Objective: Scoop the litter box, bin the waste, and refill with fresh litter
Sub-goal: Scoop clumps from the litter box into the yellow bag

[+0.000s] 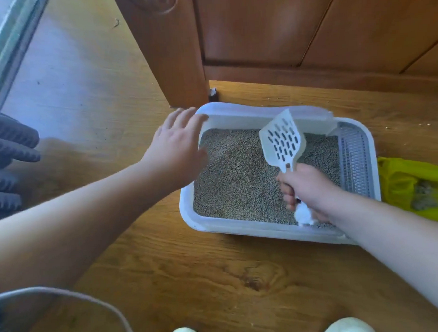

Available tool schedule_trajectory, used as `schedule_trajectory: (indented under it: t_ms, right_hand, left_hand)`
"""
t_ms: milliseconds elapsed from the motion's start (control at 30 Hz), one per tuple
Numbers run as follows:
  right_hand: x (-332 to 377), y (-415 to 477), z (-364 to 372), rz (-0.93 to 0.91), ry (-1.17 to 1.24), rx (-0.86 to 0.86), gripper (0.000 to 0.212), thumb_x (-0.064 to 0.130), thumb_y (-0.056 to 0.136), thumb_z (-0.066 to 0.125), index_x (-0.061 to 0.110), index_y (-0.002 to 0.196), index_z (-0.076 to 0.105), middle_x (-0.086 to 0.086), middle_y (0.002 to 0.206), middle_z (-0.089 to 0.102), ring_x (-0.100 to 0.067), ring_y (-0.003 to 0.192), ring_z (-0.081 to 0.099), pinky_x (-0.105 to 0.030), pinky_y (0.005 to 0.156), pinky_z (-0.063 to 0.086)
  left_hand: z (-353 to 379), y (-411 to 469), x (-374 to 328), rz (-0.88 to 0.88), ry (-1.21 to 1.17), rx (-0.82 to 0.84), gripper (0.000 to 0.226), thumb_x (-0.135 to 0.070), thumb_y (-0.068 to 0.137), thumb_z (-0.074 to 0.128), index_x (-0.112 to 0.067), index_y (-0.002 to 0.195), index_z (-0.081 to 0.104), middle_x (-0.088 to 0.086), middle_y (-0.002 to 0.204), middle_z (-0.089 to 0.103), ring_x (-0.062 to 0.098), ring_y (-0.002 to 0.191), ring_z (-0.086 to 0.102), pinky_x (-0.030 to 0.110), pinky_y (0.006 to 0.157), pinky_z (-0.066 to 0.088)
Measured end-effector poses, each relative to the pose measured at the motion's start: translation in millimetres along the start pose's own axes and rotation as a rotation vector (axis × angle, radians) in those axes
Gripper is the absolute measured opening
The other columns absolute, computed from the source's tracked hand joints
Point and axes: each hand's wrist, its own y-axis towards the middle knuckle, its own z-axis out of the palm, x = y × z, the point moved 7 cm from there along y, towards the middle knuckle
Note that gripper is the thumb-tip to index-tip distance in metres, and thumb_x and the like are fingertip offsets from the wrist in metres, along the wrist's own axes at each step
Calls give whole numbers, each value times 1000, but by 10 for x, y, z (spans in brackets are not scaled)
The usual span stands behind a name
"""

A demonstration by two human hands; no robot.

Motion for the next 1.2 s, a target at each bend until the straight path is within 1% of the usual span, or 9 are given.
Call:
schedule_trajectory:
  t_ms: [67, 133, 267, 500, 633, 833, 1000, 1100, 1200]
  right_hand:
    - [-2, 23, -42, -69, -477, 14, 12, 19, 95, 49, 15, 84, 52, -5, 63, 52, -21, 53, 48, -32, 52, 41]
    - [60, 37, -43, -171, -977, 14, 9, 33, 96, 45, 24, 96, 50, 1, 79, 59, -16, 64, 56, -31, 58, 43]
    - [302, 52, 79, -448, -1358, -80, 19, 34, 102, 34, 24, 110, 48, 7, 90, 55, -16, 78, 58, -40, 65, 55]
    - [580, 288, 614, -598, -1473, -146, 12, 29, 102, 44, 24, 107, 54, 2, 84, 57, -25, 70, 59, -30, 51, 39]
    - [770, 528, 267, -345, -1509, -239, 22, 14, 95, 49, 28, 105, 62, 2, 78, 58, -18, 63, 54, -24, 48, 32]
    - [756, 218, -626, -62, -1594, -283, 31, 10, 87, 54, 28, 108, 69, 1, 83, 65, -21, 72, 62, -25, 54, 40]
    - [744, -257, -928, 138, -1793, -298, 5, 16, 89, 51, 20, 87, 49, 3, 79, 49, -26, 90, 58, -34, 76, 44]
    - [744, -338, -794, 23, -1746, -299, 5, 17, 90, 50, 20, 86, 51, 2, 78, 48, -26, 85, 55, -34, 72, 45]
    - [647, -206, -404, -298, -1534, -232, 10, 31, 96, 49, 28, 100, 57, 1, 86, 60, -25, 80, 58, -31, 59, 42]
  left_hand:
    - [275, -75, 158, -198, -219, 163, 76, -26, 89, 50, -22, 155, 12, 14, 161, 14, 32, 149, 14, 48, 118, 22]
    - [442, -108, 125, -220, -327, 221, 84, -12, 93, 43, -26, 155, -10, 5, 164, 4, 24, 150, 13, 34, 115, 20]
    - [459, -92, 35, -237, -414, 173, 92, -2, 86, 36, -32, 151, -22, 4, 164, 9, 26, 144, 27, 36, 110, 31]
    - [461, -99, 34, -180, -355, 171, 91, -4, 92, 38, -33, 149, -26, 5, 164, 11, 30, 142, 31, 39, 105, 35]
    - [455, -82, 3, -228, -344, 180, 94, -3, 87, 37, -33, 150, -26, 3, 164, 10, 28, 142, 29, 44, 110, 33]
    - [476, -87, -6, -228, -300, 193, 94, -4, 86, 39, -26, 151, -26, 11, 159, 22, 32, 136, 35, 46, 106, 35]
    - [474, -77, -10, -210, -283, 186, 91, -4, 86, 37, -21, 152, -24, 14, 158, 24, 33, 136, 35, 47, 108, 33]
    - [487, -85, -8, -210, -278, 194, 90, -5, 87, 36, -22, 151, -24, 14, 156, 26, 34, 133, 37, 48, 106, 35]
    - [477, -92, -9, -210, -278, 190, 90, -5, 87, 36, -24, 151, -25, 12, 156, 27, 34, 132, 38, 49, 105, 36]
